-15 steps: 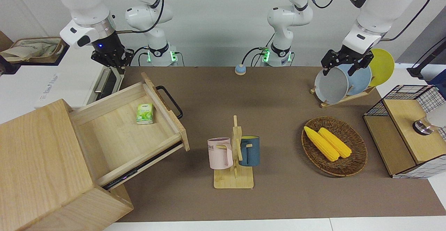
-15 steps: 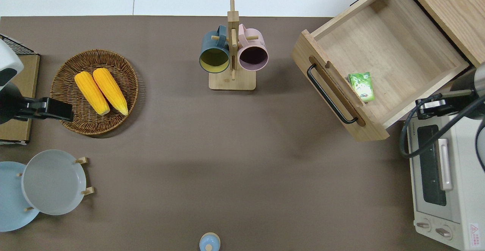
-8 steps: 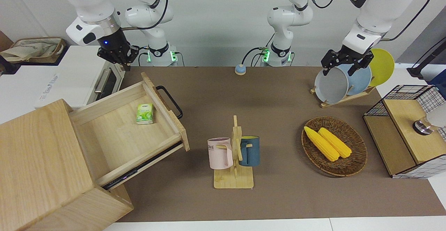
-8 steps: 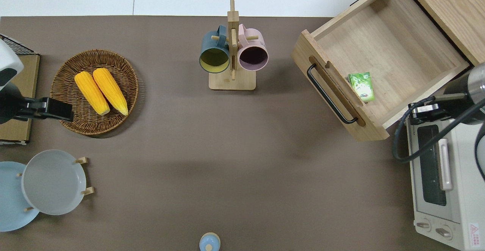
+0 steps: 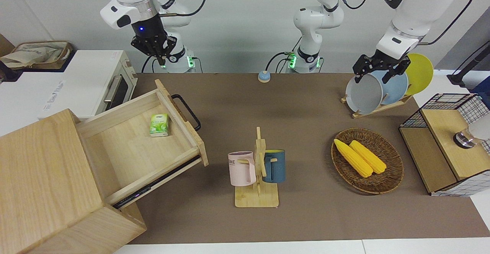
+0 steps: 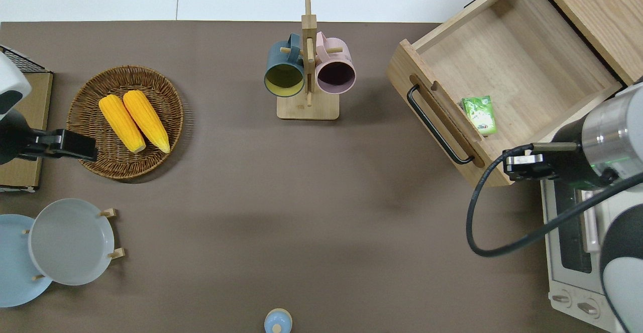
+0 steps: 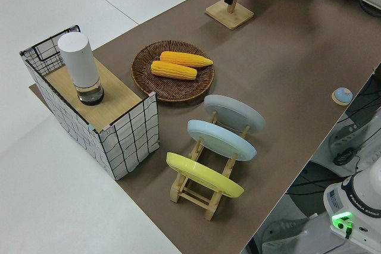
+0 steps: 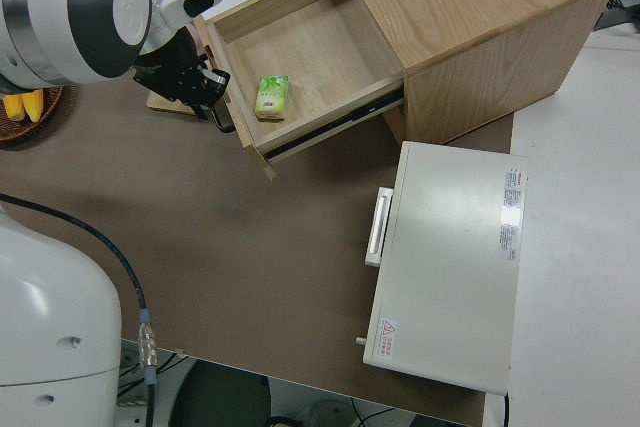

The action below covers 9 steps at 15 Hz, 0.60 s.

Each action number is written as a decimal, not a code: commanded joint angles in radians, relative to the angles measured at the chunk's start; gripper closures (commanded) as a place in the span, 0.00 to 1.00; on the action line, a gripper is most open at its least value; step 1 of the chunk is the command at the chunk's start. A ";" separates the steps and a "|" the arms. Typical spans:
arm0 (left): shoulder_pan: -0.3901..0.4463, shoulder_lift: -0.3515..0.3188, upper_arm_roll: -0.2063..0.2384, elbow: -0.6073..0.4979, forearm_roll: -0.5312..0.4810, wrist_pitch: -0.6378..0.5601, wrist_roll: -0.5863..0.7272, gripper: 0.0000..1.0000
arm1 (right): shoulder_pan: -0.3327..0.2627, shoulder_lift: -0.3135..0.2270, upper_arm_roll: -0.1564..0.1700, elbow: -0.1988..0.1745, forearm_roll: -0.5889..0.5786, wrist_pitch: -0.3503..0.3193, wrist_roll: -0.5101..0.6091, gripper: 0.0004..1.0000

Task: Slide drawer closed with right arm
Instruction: 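Move the right gripper to the drawer's front panel near its handle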

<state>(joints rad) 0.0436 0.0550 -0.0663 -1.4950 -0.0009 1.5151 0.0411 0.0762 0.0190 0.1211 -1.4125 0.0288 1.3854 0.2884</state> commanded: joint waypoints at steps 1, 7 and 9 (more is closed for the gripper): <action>-0.007 -0.004 0.000 0.010 0.018 -0.018 -0.010 0.01 | 0.006 -0.007 0.023 0.000 0.017 -0.012 0.090 1.00; -0.007 -0.004 0.000 0.009 0.018 -0.018 -0.010 0.01 | 0.086 0.015 0.028 -0.011 0.007 0.021 0.285 1.00; -0.007 -0.004 0.000 0.010 0.018 -0.018 -0.010 0.01 | 0.121 0.036 0.029 -0.011 -0.018 0.023 0.354 1.00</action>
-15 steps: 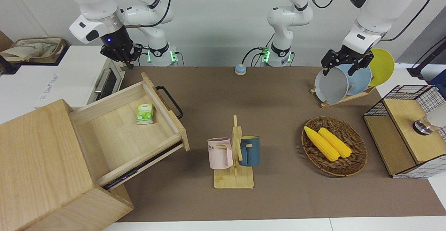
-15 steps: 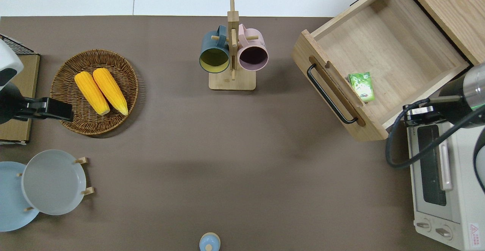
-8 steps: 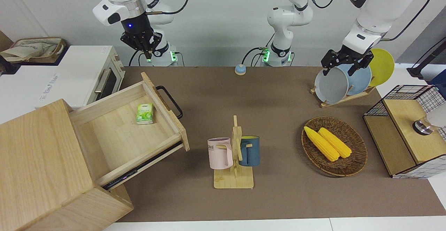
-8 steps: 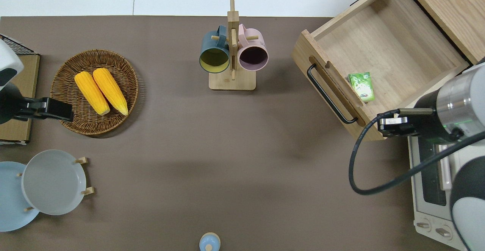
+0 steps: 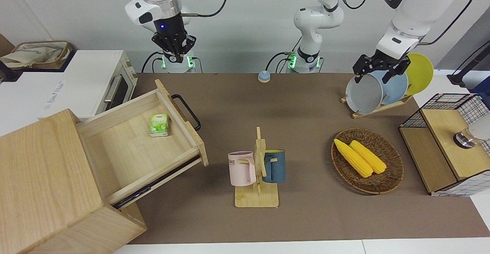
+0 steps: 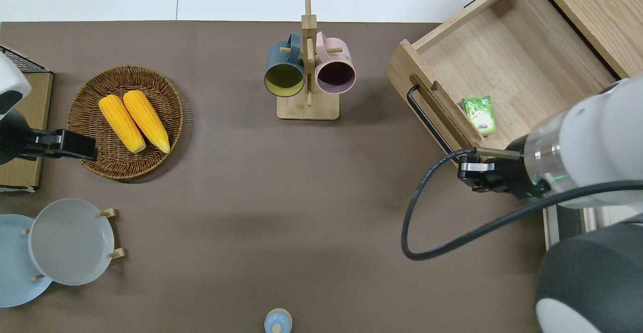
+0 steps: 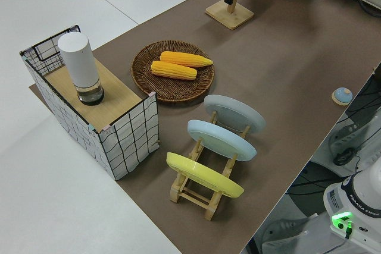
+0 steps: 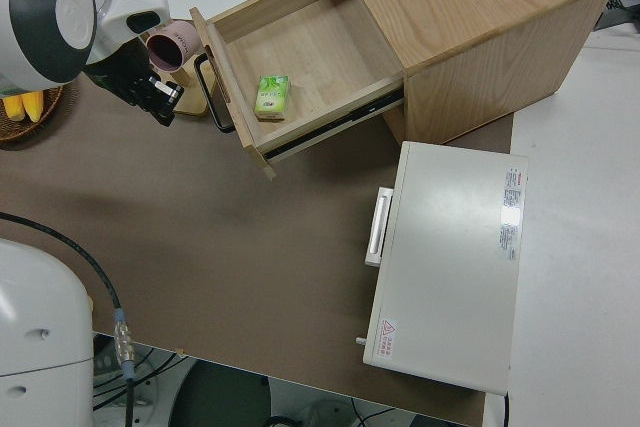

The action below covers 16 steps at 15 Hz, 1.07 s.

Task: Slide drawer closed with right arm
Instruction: 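Move the right gripper to the drawer's front panel near its handle, then push the drawer front with the right gripper away from the robot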

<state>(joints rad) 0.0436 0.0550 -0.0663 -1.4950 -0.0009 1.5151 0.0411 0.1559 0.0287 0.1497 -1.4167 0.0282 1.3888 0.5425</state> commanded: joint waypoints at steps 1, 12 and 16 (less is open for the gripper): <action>-0.007 -0.004 0.000 0.010 0.018 -0.018 -0.010 0.01 | 0.053 0.037 0.001 -0.008 -0.023 0.027 0.135 1.00; -0.007 -0.004 0.000 0.009 0.018 -0.018 -0.010 0.01 | 0.113 0.189 0.001 -0.030 -0.079 0.196 0.482 1.00; -0.007 -0.004 0.000 0.010 0.018 -0.018 -0.010 0.01 | 0.097 0.247 -0.004 -0.030 -0.097 0.230 0.550 1.00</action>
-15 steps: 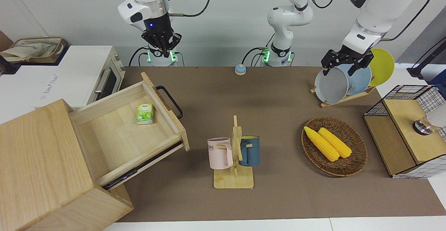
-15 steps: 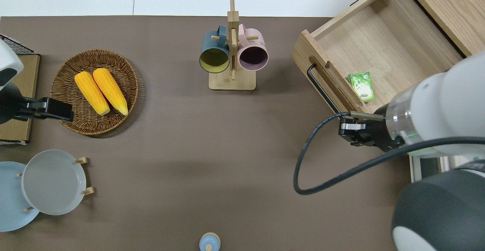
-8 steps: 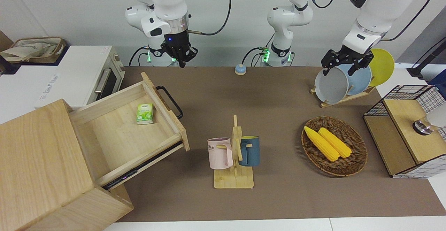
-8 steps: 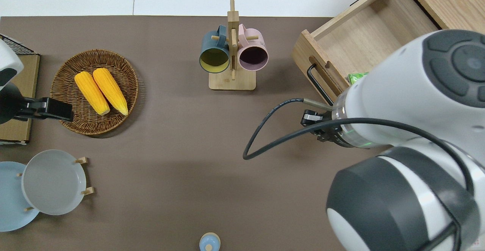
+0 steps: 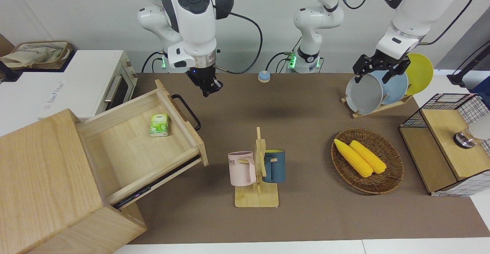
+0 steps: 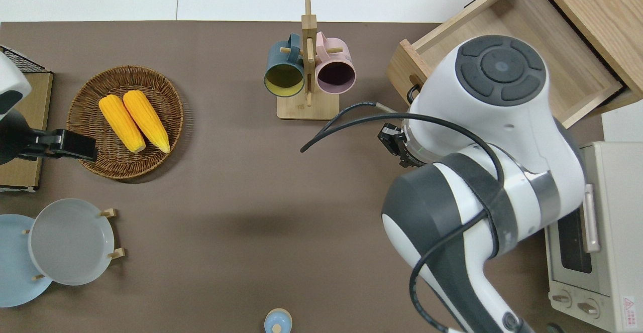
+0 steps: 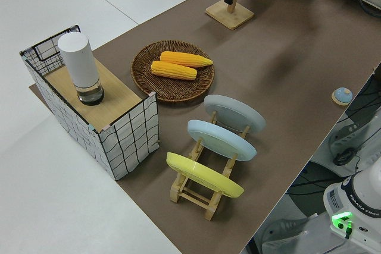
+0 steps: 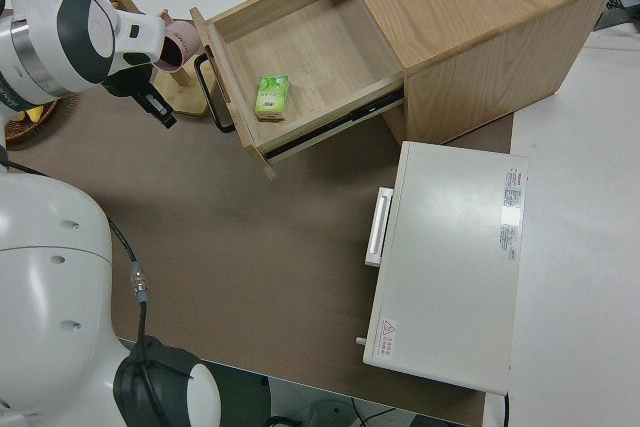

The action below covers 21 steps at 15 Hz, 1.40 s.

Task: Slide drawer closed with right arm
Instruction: 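Push the drawer front with the right gripper away from the robot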

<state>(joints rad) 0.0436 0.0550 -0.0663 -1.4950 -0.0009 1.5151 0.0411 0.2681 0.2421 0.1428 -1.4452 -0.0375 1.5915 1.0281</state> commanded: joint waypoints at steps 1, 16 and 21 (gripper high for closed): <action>-0.007 -0.004 0.000 0.010 0.018 -0.018 -0.010 0.01 | -0.017 0.040 0.003 -0.001 -0.033 0.031 0.081 1.00; -0.007 -0.004 0.000 0.010 0.018 -0.018 -0.010 0.01 | -0.079 0.126 -0.005 0.011 -0.035 0.123 0.145 1.00; -0.007 -0.004 0.000 0.010 0.018 -0.018 -0.010 0.01 | -0.118 0.149 -0.005 0.037 -0.036 0.153 0.124 1.00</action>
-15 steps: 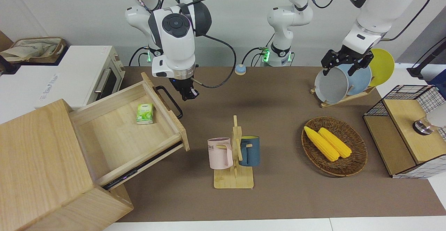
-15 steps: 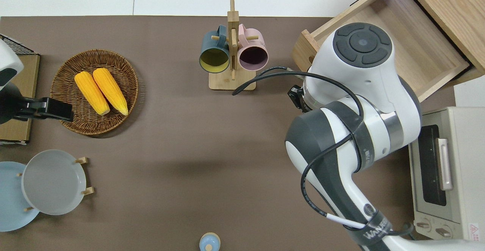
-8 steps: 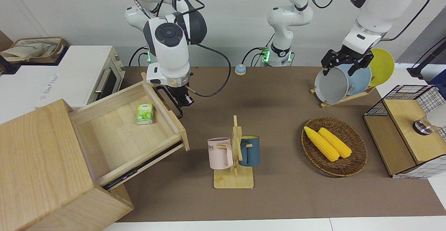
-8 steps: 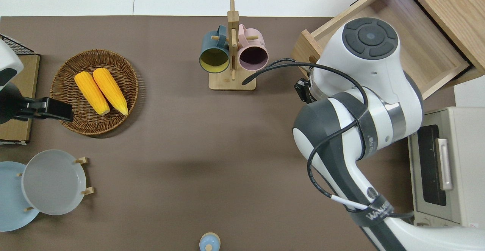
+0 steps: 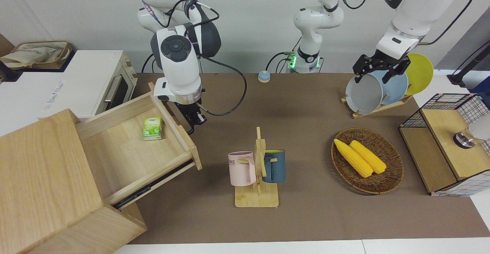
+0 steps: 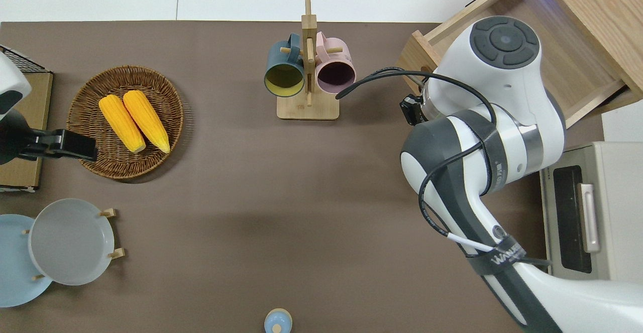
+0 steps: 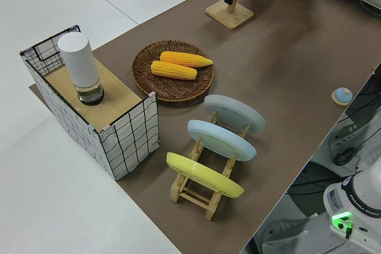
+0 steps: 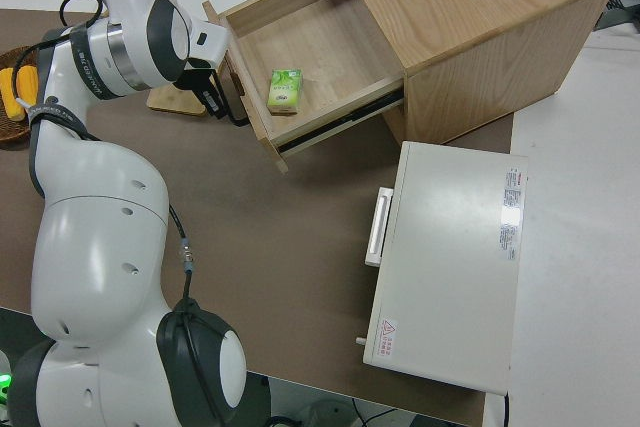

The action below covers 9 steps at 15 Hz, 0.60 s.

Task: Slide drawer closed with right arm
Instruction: 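Push the drawer front with the right gripper away from the robot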

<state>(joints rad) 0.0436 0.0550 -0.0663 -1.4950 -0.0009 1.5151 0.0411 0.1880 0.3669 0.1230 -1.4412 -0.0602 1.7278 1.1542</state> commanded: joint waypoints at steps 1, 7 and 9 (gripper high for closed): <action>-0.007 -0.004 0.000 0.010 0.018 -0.018 -0.010 0.01 | -0.045 0.029 0.014 0.045 -0.013 0.016 -0.010 1.00; -0.007 -0.004 0.000 0.009 0.018 -0.018 -0.010 0.01 | -0.126 0.059 0.014 0.097 -0.012 0.016 -0.079 1.00; -0.007 -0.004 0.000 0.009 0.018 -0.018 -0.010 0.01 | -0.150 0.067 0.014 0.108 -0.012 0.016 -0.119 1.00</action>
<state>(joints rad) 0.0436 0.0550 -0.0663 -1.4950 -0.0009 1.5151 0.0411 0.0854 0.3985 0.1217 -1.3806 -0.0612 1.7386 1.1057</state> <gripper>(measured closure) 0.004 0.991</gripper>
